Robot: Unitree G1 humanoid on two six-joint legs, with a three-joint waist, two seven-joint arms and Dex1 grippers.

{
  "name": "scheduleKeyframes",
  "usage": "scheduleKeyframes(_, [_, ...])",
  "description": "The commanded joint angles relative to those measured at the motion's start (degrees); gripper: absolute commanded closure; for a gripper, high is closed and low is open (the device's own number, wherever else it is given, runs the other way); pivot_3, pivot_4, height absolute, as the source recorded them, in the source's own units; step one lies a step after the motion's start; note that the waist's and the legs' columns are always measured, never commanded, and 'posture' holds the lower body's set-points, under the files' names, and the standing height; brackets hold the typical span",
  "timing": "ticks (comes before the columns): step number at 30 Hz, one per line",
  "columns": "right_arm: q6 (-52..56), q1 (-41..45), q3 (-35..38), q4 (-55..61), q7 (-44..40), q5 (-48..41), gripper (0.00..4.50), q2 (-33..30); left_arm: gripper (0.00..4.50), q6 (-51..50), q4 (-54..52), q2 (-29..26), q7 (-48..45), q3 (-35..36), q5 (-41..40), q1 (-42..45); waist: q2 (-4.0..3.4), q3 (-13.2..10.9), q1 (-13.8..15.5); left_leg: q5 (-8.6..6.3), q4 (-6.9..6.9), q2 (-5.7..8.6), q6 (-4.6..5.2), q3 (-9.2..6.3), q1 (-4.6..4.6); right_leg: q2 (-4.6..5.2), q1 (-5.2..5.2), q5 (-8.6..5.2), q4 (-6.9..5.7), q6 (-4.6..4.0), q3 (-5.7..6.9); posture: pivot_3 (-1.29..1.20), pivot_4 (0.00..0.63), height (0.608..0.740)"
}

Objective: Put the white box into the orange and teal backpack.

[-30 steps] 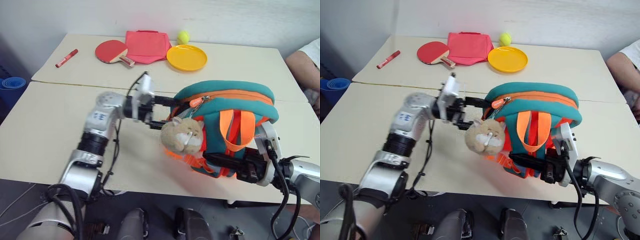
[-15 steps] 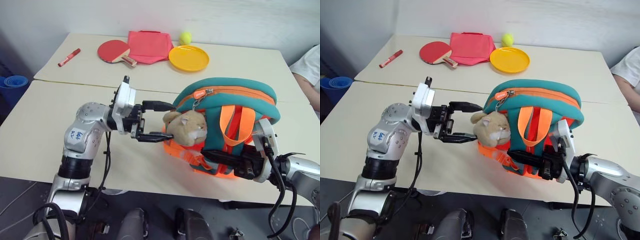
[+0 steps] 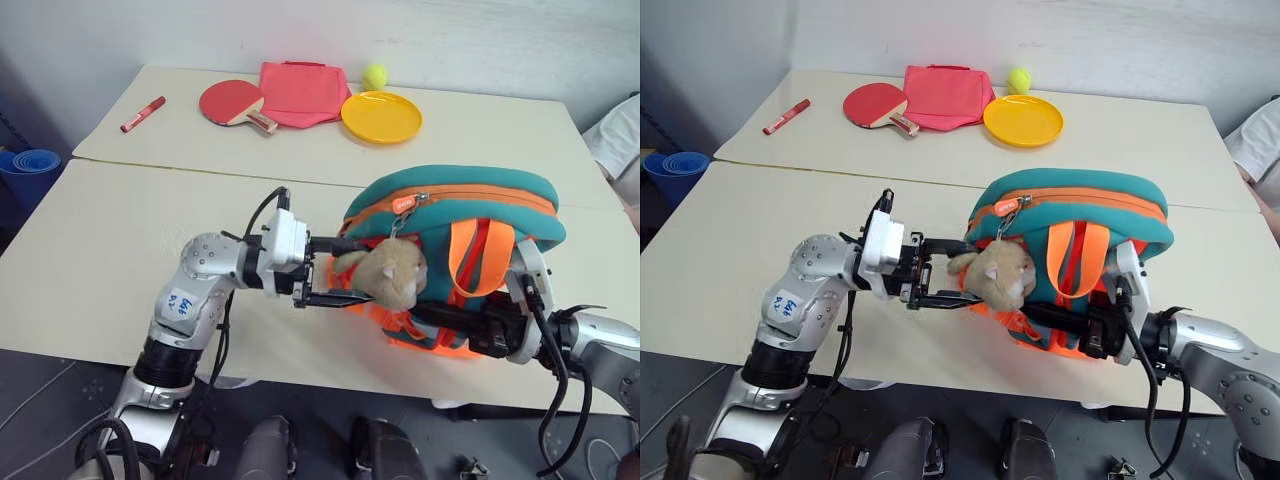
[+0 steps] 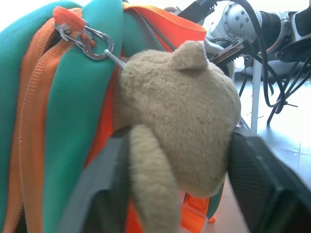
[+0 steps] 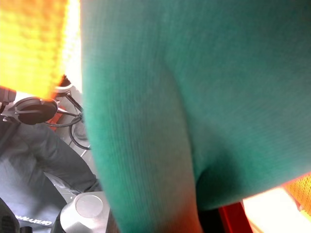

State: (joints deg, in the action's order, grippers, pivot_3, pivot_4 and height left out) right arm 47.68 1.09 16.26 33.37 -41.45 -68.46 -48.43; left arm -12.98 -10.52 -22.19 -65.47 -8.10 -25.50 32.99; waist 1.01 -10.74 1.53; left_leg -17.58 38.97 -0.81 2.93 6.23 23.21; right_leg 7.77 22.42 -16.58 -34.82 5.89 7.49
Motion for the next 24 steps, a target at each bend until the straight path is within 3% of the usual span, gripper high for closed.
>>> scheduleKeyframes(1, [-0.4,-0.4,0.0,1.1,-0.6,-0.6,4.50,0.7,3.13,1.7,-0.6,-0.8,-0.2,0.6,-0.1,0.1,0.00,0.0,0.0,0.00,0.00,-0.01,0.00,0.00,0.00,0.00,0.00,0.00,-0.01,0.00,0.00,0.00,0.150,0.740])
scheduleKeyframes(5, [-0.3,-0.4,0.0,1.2,-0.4,-0.6,4.50,1.0,3.80,2.0,1.7,-2.2,-0.4,2.0,-0.4,1.4,0.00,0.0,0.0,0.00,0.00,-0.01,0.00,0.00,0.00,-0.01,0.00,0.00,-0.01,0.00,0.00,0.00,0.150,0.740])
scheduleKeyframes(11, [-0.1,-0.9,0.5,1.5,0.3,-1.0,4.50,1.1,3.83,-8.1,10.4,-7.8,-1.1,10.2,-8.0,7.3,0.00,0.0,-0.2,0.00,0.01,-0.01,-0.01,-0.02,0.01,-0.05,0.03,0.00,-0.08,0.00,0.03,0.00,0.150,0.740])
scheduleKeyframes(15, [-0.4,-1.9,1.6,1.9,1.1,-1.5,4.50,1.5,3.83,-11.2,23.8,-14.1,-3.7,13.7,-7.7,12.7,0.00,0.0,-0.2,0.01,-0.01,-0.01,-0.01,0.01,0.01,-0.17,0.05,0.00,-0.11,0.00,0.07,0.00,0.150,0.740])
scheduleKeyframes(21, [-1.4,-3.7,3.3,2.6,3.1,-3.0,4.50,2.9,3.83,-10.1,35.2,-16.2,-5.4,10.7,-2.2,14.0,0.00,0.0,-0.1,-0.01,-0.01,0.05,0.01,0.13,0.01,-0.23,0.09,0.00,-0.14,0.00,0.07,0.00,0.150,0.740])
scheduleKeyframes(24, [-2.0,-4.8,4.3,2.8,4.4,-4.2,4.50,4.2,3.83,-4.3,40.1,-14.7,-5.5,6.3,3.8,11.3,0.00,0.0,-0.1,-0.01,-0.01,0.06,0.01,0.14,0.01,-0.23,0.10,0.00,-0.14,0.00,0.06,0.00,0.150,0.740])
